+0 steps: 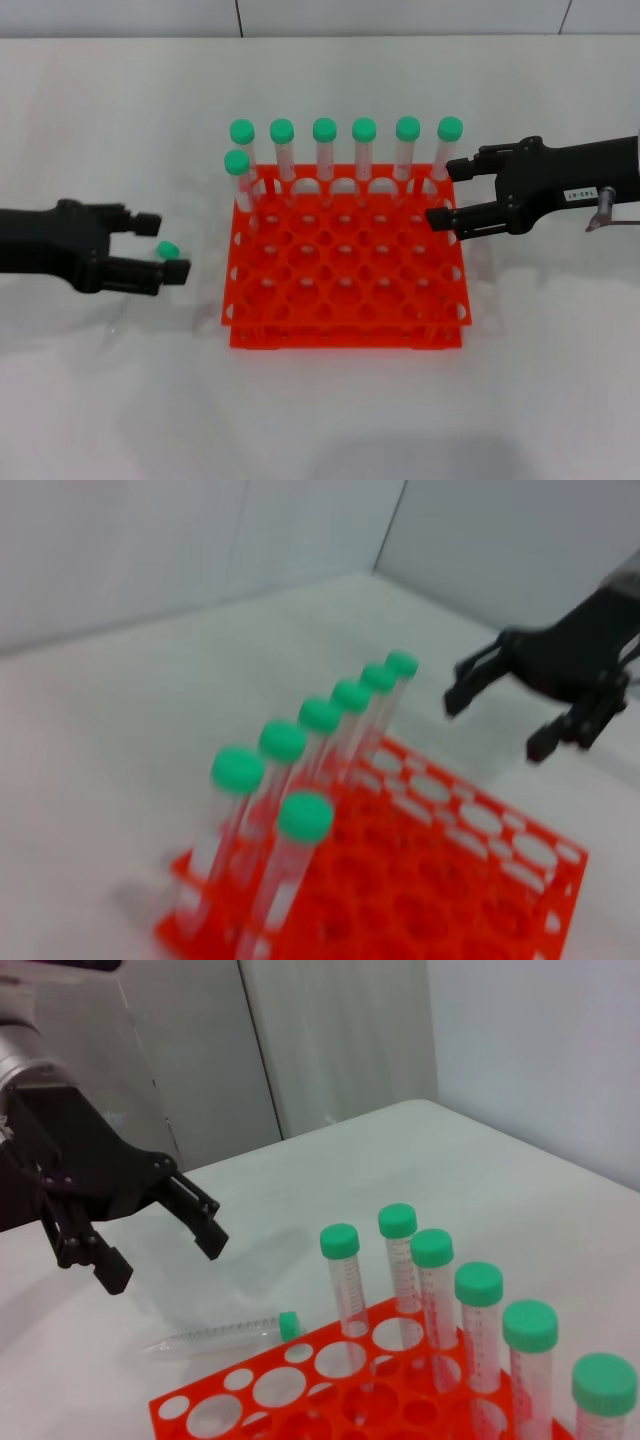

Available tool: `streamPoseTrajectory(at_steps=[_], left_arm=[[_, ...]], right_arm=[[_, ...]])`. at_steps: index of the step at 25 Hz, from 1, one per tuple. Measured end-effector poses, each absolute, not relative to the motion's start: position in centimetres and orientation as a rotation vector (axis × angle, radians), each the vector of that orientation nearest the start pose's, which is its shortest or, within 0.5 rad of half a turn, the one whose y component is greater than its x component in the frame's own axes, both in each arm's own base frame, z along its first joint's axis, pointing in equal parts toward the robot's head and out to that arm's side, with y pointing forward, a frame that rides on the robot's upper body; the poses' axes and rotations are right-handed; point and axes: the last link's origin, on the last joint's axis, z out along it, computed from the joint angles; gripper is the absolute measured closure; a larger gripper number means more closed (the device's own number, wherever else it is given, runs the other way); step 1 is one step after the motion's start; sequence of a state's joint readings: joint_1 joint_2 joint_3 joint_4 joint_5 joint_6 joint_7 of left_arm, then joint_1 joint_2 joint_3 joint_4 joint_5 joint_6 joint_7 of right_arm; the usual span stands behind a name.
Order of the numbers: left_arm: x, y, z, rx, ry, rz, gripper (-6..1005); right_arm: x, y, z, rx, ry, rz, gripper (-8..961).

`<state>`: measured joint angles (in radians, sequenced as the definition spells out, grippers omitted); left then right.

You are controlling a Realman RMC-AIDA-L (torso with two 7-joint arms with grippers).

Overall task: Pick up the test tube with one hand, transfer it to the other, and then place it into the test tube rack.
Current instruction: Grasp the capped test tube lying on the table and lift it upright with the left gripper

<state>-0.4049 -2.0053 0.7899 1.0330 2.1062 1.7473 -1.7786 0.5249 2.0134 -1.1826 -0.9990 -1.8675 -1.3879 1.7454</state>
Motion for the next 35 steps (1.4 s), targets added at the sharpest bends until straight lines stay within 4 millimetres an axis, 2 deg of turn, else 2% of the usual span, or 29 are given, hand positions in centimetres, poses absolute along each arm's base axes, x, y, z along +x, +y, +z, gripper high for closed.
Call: streamPoseTrajectory(at_steps=[7,15,35], left_arm=[[-28.7,30.7,7.6,-2.763,-1.029,-0.169,110],[-29.6,31.1,7.3,-2.730,-1.162,0.084,110],[-31.2,31.4,6.1,-2.632,-1.276,0.235,110]], right_arm=[[19.4,36.3,0.9,-2.829,0.492,0.453,183],[19.3,36.4,0.8,-2.821,0.497,0.466,183],[19.0,36.3,0.7,-2.826,0.492,0.492,183]])
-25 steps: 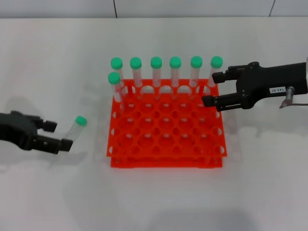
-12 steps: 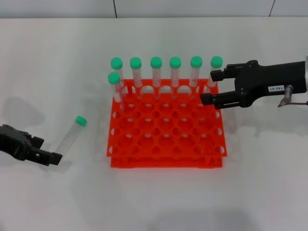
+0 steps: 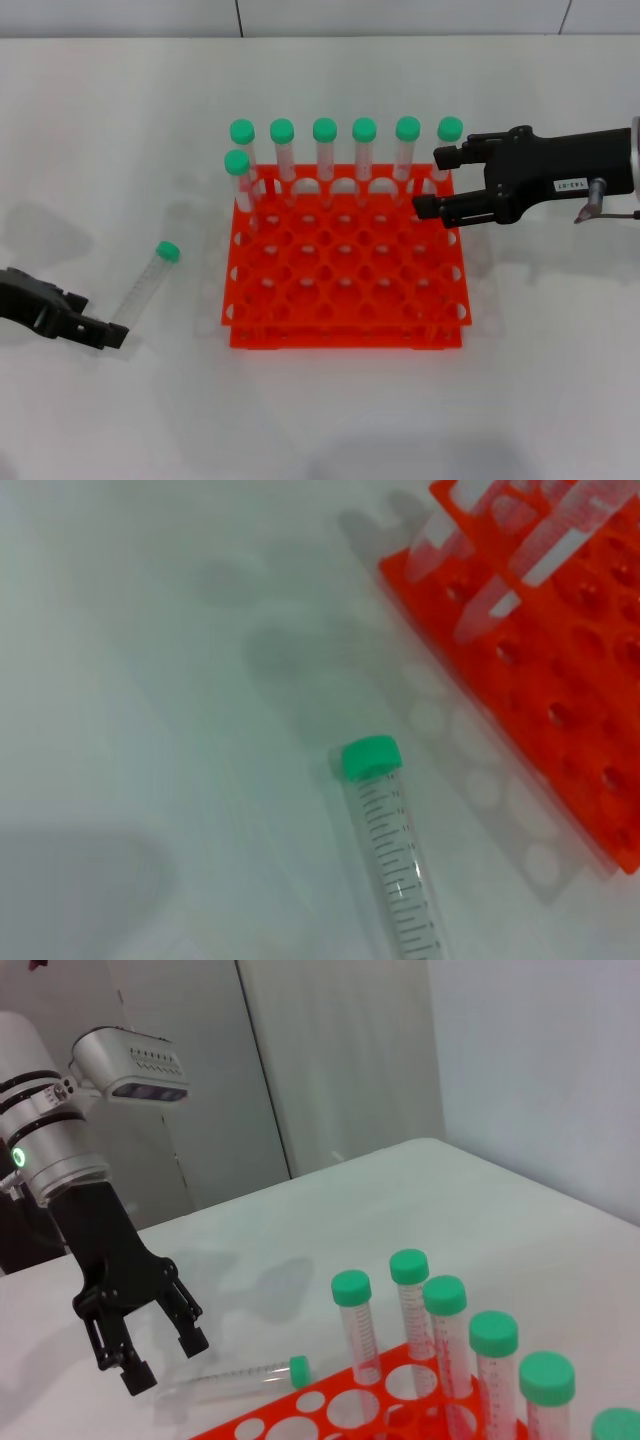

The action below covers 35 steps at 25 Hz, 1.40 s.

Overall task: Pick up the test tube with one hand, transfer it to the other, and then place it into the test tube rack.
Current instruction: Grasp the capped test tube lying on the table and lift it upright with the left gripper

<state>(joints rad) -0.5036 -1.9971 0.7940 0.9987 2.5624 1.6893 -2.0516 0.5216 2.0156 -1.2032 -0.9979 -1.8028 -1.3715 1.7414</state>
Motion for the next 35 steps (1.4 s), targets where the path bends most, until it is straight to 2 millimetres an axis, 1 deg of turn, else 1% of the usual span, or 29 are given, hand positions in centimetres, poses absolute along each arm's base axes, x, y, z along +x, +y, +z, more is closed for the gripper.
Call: streamPoseTrajectory(at_steps=[10,26,35], left_arm=[[-30.80,32.02,5.57,-2.657,-1.255,0.252,109],[-30.77,31.92,5.49,-2.666,-1.256,0.266,113],[-30.72,31.98,5.43,-2.667,-1.251,0.268,141]], right_arm=[[18.89,36.33,0.65,-2.827,0.485,0.492,183],[18.79,36.34,0.75,-2.825,0.476,0.494,183],[18.63,36.38,0.71,-2.826,0.474,0.500,183]])
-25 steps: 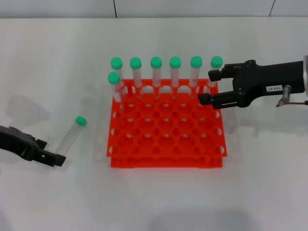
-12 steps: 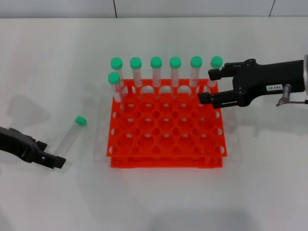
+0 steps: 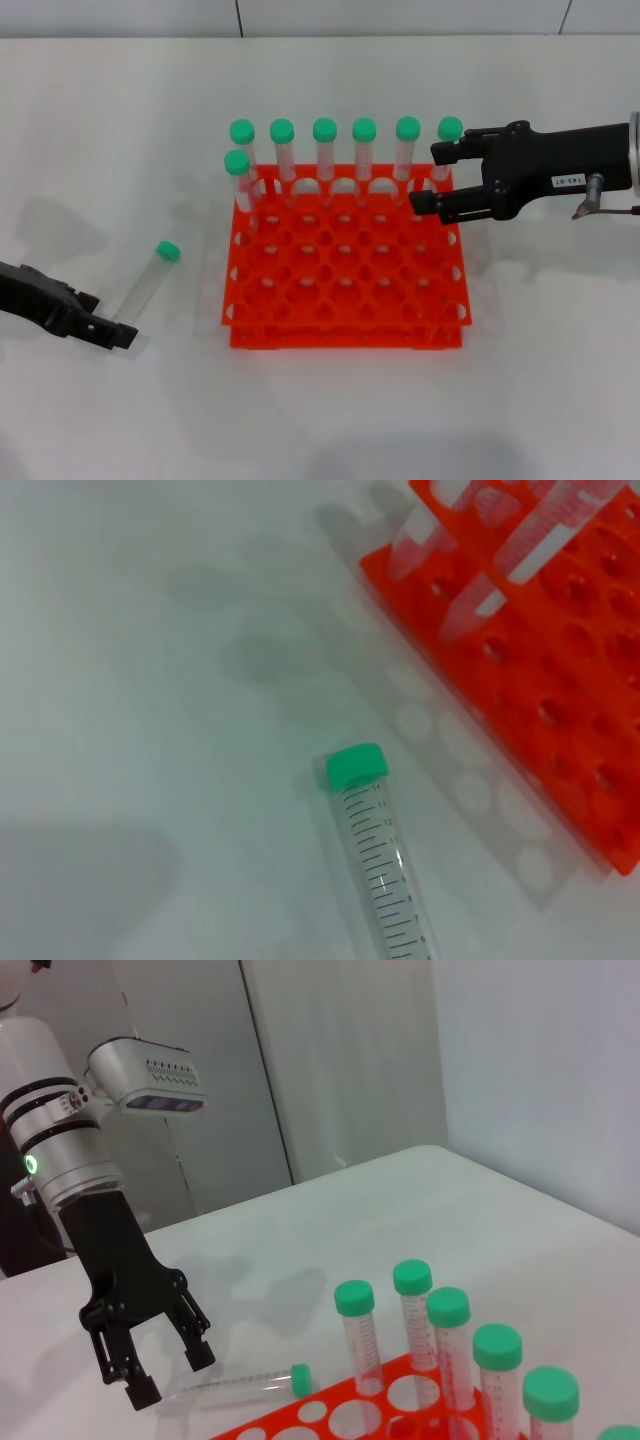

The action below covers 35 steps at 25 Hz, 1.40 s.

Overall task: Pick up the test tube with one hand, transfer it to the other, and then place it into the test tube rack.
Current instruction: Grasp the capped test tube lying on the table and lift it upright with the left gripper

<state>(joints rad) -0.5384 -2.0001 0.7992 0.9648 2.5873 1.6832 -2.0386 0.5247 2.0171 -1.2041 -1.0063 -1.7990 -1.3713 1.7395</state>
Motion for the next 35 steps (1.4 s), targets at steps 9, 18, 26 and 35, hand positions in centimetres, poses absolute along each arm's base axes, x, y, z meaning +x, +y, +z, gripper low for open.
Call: streamPoseTrajectory(at_steps=[9,18,26,35], left_arm=[[-30.7,32.1,5.4,-2.664,-1.244,0.276,174],[-30.9,32.4,5.1,-2.659,-1.241,0.285,297],[-30.7,32.6,4.9,-2.662,-1.229,0.288,316],[-30.4,32.7,4.3,-2.688,-1.237,0.294,358]], right_arm=[[18.5,36.5,0.7,-2.825,0.466,0.500,183],[18.4,36.5,0.6,-2.828,0.461,0.509,183],[18.3,36.4,0.4,-2.832,0.457,0.507,183],[18.4,36.4,0.5,-2.830,0.457,0.508,183]])
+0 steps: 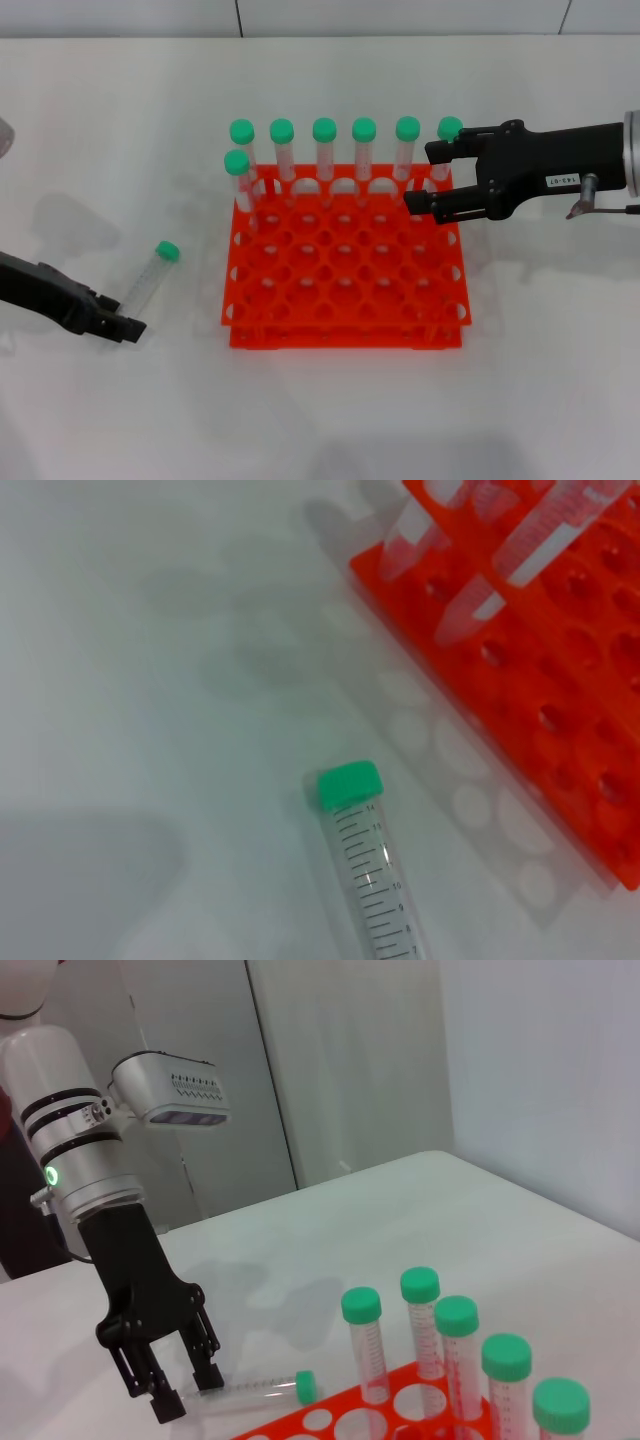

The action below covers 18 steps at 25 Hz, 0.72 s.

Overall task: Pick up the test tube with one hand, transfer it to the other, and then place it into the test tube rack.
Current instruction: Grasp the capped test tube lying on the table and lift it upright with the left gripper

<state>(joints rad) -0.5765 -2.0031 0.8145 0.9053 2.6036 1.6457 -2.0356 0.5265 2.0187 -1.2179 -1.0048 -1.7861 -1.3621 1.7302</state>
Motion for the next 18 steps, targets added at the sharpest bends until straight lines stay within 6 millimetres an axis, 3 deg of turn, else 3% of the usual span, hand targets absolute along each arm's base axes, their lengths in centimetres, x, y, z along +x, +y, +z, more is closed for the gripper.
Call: streamPoseTrajectory(at_steps=[18], left_arm=[[-30.28,33.00,4.23,-2.688,-1.224,0.325,449]], right_arm=[[18.19,36.44,0.45,-2.830,0.440,0.522,182]])
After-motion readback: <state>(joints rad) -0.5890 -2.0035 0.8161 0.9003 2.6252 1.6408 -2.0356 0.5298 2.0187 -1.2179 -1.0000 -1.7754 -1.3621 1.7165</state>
